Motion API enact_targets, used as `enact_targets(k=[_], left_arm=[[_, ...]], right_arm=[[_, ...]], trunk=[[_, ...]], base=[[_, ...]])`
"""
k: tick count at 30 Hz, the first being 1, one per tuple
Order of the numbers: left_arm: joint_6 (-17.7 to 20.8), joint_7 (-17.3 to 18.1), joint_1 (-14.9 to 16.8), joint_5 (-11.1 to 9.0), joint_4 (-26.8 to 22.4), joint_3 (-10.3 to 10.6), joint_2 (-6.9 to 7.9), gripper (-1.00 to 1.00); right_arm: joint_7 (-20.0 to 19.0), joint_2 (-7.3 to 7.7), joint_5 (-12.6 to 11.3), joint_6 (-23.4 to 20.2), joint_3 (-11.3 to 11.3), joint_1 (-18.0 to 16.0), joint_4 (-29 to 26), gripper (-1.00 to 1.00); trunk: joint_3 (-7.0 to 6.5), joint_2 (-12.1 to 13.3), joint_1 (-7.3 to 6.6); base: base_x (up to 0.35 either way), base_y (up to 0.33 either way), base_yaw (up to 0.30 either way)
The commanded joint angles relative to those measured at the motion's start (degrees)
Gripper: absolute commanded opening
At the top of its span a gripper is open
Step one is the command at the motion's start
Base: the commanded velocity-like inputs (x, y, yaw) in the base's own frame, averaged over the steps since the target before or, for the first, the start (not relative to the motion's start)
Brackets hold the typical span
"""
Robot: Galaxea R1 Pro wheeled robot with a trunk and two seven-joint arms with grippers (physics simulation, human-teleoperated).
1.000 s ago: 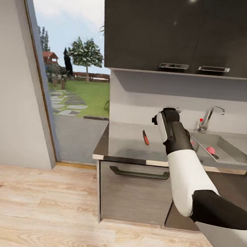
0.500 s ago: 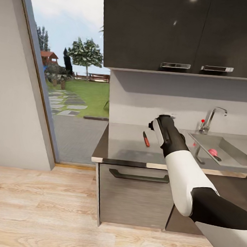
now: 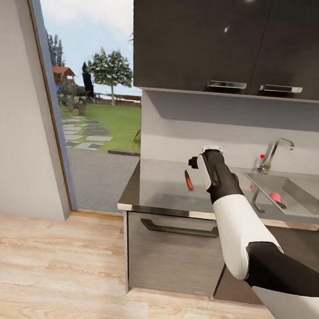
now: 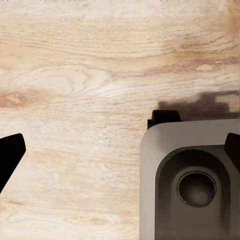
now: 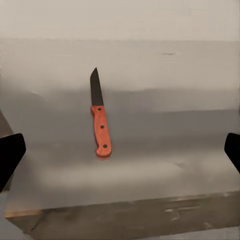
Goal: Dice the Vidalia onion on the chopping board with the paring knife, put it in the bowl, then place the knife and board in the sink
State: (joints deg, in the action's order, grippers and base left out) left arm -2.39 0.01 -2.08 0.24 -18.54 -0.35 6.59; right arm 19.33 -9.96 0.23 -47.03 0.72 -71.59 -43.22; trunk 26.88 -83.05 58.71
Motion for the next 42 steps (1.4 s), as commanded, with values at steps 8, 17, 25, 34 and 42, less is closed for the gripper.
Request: enact_targets(k=[8,17,25,34,42], left_arm=[[-0.1,-0.1,0.0,0.0,-0.1,-0.1,0.00,1.00],[-0.1,-0.1,0.0,0.0,-0.1,-0.1,0.00,1.00],[-0.1,-0.1,0.0,0.0,-0.1,-0.1,0.00,1.00],[-0.1,-0.1,0.0,0.0,0.0,-0.1,0.00,1.00],[-0.1,-0.1,0.0,0.0,-0.1,-0.1,0.00,1.00]], right_arm=[[0.0,-0.04,-0.2,1.1,0.1,0.0,1.2,1.00],[-4.4,-0.04,-0.1,1.9,0.0,0.2,2.3,1.00],[-5.5,-0.04,0.0,2.9,0.0,0.2,3.4,1.00],[-5.6,-0.04,0.1,3.2,0.1,0.2,3.4,1.00],[-5.6,-0.04,0.0,3.3,0.1,0.2,3.5,1.00]], trunk=[[0.05,0.0,0.01],[0.39,0.0,0.01],[1.11,0.0,0.01],[1.94,0.0,0.01],[2.68,0.0,0.01]], base=[[0.247,-0.125,0.000],[0.130,-0.059,0.000],[0.003,-0.001,0.000],[0.000,0.000,0.000],[0.000,0.000,0.000]])
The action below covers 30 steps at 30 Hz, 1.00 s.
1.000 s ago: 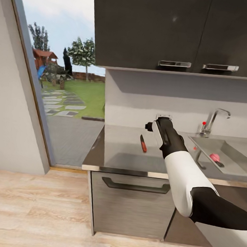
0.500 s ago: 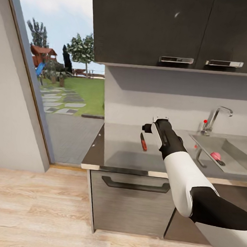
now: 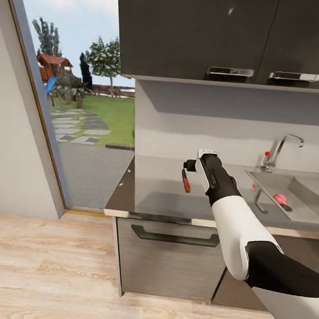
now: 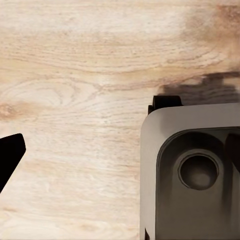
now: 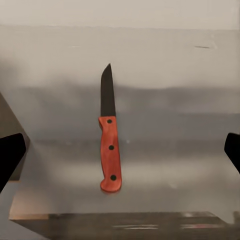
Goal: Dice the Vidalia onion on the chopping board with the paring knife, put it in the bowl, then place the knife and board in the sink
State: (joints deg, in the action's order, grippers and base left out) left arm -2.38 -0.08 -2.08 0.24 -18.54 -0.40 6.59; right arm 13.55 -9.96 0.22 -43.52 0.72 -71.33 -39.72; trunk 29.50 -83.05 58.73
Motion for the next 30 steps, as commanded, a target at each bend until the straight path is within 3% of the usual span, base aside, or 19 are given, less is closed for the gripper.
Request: enact_targets(k=[1,8,18,25,30], left_arm=[[-0.1,0.0,0.0,0.0,-0.1,0.0,0.00,1.00],[-0.1,0.0,0.0,0.0,-0.1,0.0,0.00,1.00],[-0.1,0.0,0.0,0.0,-0.1,0.0,0.00,1.00],[-0.1,0.0,0.0,0.0,0.0,0.0,0.00,1.00],[-0.1,0.0,0.0,0.0,0.1,0.0,0.00,1.00]], right_arm=[[0.2,-0.04,0.0,-0.2,0.1,0.0,-0.1,1.00],[0.1,-0.04,0.0,0.3,0.1,0.0,-0.1,1.00],[0.0,-0.04,-0.1,0.5,0.1,0.0,0.7,1.00],[0.0,-0.04,-0.1,0.7,0.1,0.0,1.8,1.00],[0.0,-0.04,0.0,4.8,0.1,0.1,5.1,1.00]], trunk=[[0.14,0.0,0.00],[0.79,0.0,0.00],[1.71,0.0,0.00],[2.36,0.0,0.00],[2.82,0.0,0.00]], base=[[0.000,0.000,0.000],[0.021,0.000,0.000],[0.229,0.000,0.000],[0.042,0.000,0.000],[0.002,0.000,0.000]])
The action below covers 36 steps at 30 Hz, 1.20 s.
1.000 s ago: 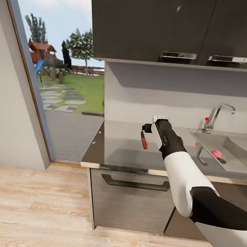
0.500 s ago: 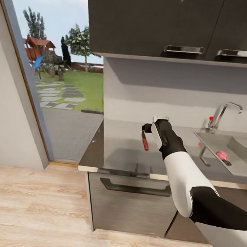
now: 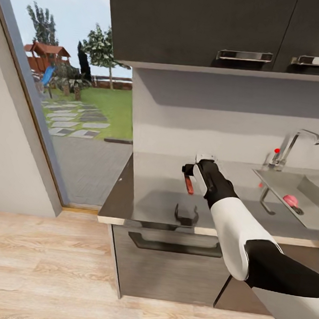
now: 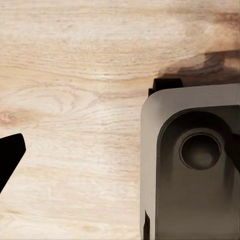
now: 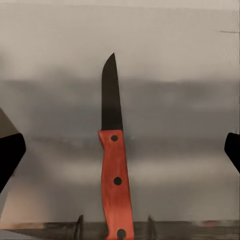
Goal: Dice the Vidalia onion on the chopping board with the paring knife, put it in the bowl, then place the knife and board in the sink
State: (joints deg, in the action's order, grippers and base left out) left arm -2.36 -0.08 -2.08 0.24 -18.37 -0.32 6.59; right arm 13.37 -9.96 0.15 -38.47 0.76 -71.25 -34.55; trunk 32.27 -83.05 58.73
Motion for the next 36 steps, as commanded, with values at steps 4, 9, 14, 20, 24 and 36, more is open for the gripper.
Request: enact_targets(k=[4,9,14,20,24,36], left_arm=[[-0.1,0.0,0.0,0.0,-0.1,0.0,0.00,1.00],[-0.1,0.0,0.0,0.0,-0.1,0.0,0.00,1.00],[-0.1,0.0,0.0,0.0,-0.1,0.0,0.00,1.00],[-0.1,0.0,0.0,0.0,-0.1,0.0,0.00,1.00],[-0.1,0.0,0.0,0.0,-0.1,0.0,-0.07,1.00],[-0.1,0.0,0.0,0.0,-0.1,0.0,-0.07,1.00]], right_arm=[[0.2,-0.04,0.0,1.5,0.1,0.0,1.6,1.00],[0.2,-0.04,0.0,2.3,0.1,0.0,2.0,1.00],[0.2,-0.04,0.0,2.4,0.1,0.0,2.1,1.00],[0.1,-0.04,0.0,2.4,0.1,0.0,2.1,1.00],[-1.1,-0.04,0.1,2.4,0.0,0.0,2.2,1.00],[-3.1,-0.04,0.2,2.4,0.1,0.0,2.2,1.00]], trunk=[[0.42,0.0,0.00],[0.88,0.0,0.00],[1.34,0.0,0.00],[1.89,0.0,0.00],[2.26,0.0,0.00],[3.37,0.0,0.00]], base=[[0.000,0.000,0.000],[0.000,0.000,0.000],[0.000,0.000,0.000],[0.000,0.000,0.000],[0.000,0.000,0.000],[0.000,0.000,0.000]])
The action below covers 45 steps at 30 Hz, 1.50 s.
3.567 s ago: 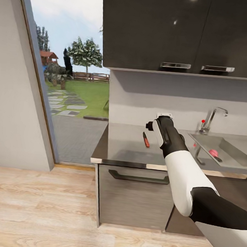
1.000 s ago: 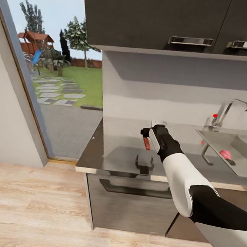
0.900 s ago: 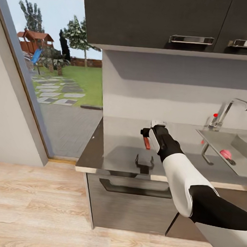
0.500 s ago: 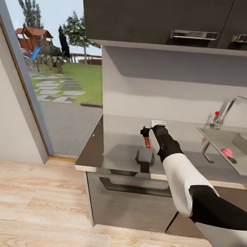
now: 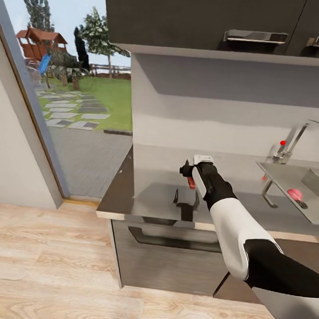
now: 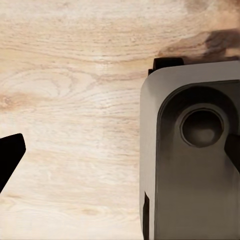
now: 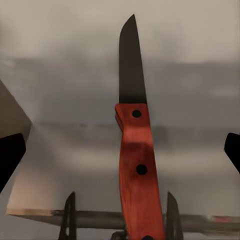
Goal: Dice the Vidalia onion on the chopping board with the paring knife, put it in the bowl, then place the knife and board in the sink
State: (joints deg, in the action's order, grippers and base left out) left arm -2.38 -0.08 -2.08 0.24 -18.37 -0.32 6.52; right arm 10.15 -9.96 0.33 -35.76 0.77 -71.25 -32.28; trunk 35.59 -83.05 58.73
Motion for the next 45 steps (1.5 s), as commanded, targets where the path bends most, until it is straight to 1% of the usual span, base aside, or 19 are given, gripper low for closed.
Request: enact_targets(k=[1,15,16,18,20,22,29,36,38,45], left_arm=[[-0.1,0.0,0.0,0.0,-0.1,0.0,0.00,1.00],[-0.1,0.0,0.0,0.0,-0.1,0.0,-0.02,1.00],[-0.1,0.0,0.0,0.0,-0.1,0.0,-0.02,1.00],[-0.1,0.0,0.0,0.0,-0.1,0.0,-0.02,1.00],[-0.1,0.0,0.0,0.0,-0.1,0.0,-0.02,1.00],[-0.1,0.0,0.0,0.0,-0.1,0.0,-0.02,1.00],[-0.1,0.0,0.0,0.0,-0.1,0.0,-0.01,1.00],[-0.1,0.0,0.0,0.0,-0.1,0.0,-0.02,1.00],[-0.1,0.0,0.0,0.0,-0.1,0.0,-0.02,1.00],[-0.1,0.0,0.0,0.0,-0.1,0.0,-0.02,1.00]], right_arm=[[0.1,-0.04,0.0,-0.3,0.1,0.0,-0.1,1.00],[0.1,0.30,-0.1,-0.2,0.1,0.1,-0.1,1.00],[-0.5,0.78,-0.1,-0.2,0.1,0.1,-0.1,1.00],[-1.2,1.09,-0.1,-0.2,0.1,0.1,-0.1,1.00],[-3.4,1.67,0.0,-0.2,0.0,0.1,-0.1,1.00],[-4.3,1.84,0.1,-0.2,0.0,0.1,-0.1,1.00],[-4.7,1.95,0.2,-0.2,0.0,0.1,0.0,1.00],[-4.6,1.96,0.3,0.0,0.0,0.1,1.8,1.00],[-4.7,1.96,0.2,1.7,0.0,0.1,2.1,1.00],[-4.9,1.96,0.2,2.6,0.0,0.1,3.0,1.00]], trunk=[[0.14,0.0,0.00],[1.43,0.0,0.00],[1.52,0.0,0.00],[1.67,0.0,0.00],[1.73,0.0,0.00],[1.76,0.0,0.00],[1.78,0.0,0.00],[1.78,0.0,0.00],[1.78,0.0,0.00],[2.02,0.0,0.00]], base=[[0.000,0.000,0.000],[0.000,0.000,-0.052],[0.000,0.000,-0.099],[0.000,0.000,-0.083],[0.000,0.000,-0.037],[0.000,0.000,-0.013],[0.000,0.000,-0.003],[0.000,0.000,0.000],[0.000,0.000,0.000],[0.000,0.000,0.000]])
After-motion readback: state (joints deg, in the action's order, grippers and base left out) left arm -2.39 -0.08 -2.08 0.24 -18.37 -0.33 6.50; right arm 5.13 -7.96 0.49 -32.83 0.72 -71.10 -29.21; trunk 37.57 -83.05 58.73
